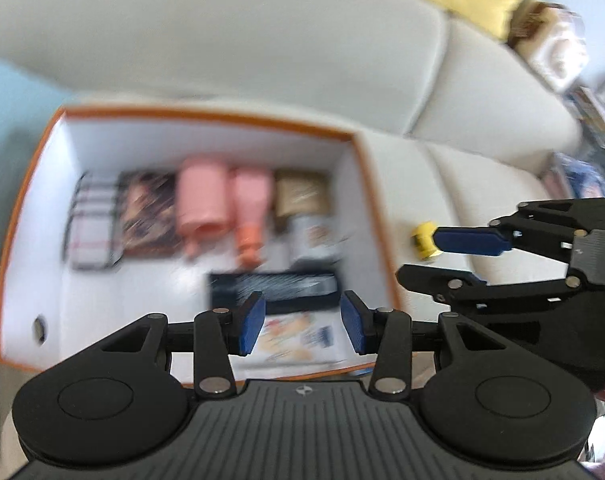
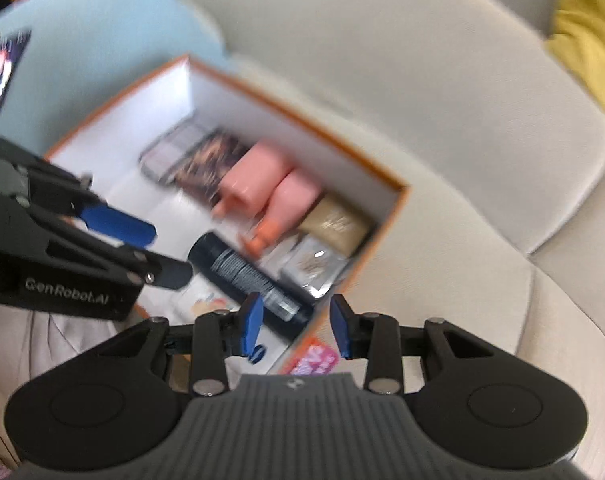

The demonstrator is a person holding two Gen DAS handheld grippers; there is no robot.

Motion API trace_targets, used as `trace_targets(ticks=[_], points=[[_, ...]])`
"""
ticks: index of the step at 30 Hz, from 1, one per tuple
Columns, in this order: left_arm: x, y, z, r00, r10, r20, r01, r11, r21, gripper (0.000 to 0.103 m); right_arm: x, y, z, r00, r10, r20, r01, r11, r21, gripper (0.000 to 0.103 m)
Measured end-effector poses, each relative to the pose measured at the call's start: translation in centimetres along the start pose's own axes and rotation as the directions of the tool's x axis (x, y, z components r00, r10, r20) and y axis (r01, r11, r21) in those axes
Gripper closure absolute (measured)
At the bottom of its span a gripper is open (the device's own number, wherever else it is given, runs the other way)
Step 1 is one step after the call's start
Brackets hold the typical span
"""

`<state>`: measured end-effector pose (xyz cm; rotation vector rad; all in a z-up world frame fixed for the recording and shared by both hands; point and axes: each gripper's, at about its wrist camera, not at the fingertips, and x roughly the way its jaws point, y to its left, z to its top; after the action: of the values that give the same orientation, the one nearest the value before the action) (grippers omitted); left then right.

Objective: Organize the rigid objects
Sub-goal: 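Move both tools from the shoebox back to the card and tape measure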

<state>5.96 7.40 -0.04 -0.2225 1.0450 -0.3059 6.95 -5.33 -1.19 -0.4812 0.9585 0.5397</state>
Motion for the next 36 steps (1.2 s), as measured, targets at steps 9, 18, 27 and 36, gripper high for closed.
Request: trace_targets(ticks=[9, 18, 27, 36], points=[[0.1, -7.8, -2.0, 0.993, -0.113, 0.029, 0.1, 0.953, 0.286, 0.052, -4.6, -5.2, -6.4, 0.988, -0.123, 0.09, 0.094, 0.959, 0.268, 0.063], [4.5, -14.6, -7.1, 0.999, 0.047, -0.026, -0.019, 0.754, 0.656, 0.052, -3.0, -7.5, -13.6, 0.991, -0.124, 0.039, 0.094, 0.89, 0.447, 0.063], [11.5, -17.3, -8.1, 0.938, 0.333, -0.094, -0.185, 0.712, 0.678, 0.047, -1.6, -8.1, -18.4, 0.982, -0.182, 0.051, 0.133, 0.857, 0.498, 0.054], [12.9, -15.2, -10.1, 0.852, 0.519, -0.069, -0.47, 0.816, 0.337, 0.051, -0.3, -10.4, -20.6, 0.988, -0.125, 0.094, 0.044, 0.797, 0.602, 0.054]])
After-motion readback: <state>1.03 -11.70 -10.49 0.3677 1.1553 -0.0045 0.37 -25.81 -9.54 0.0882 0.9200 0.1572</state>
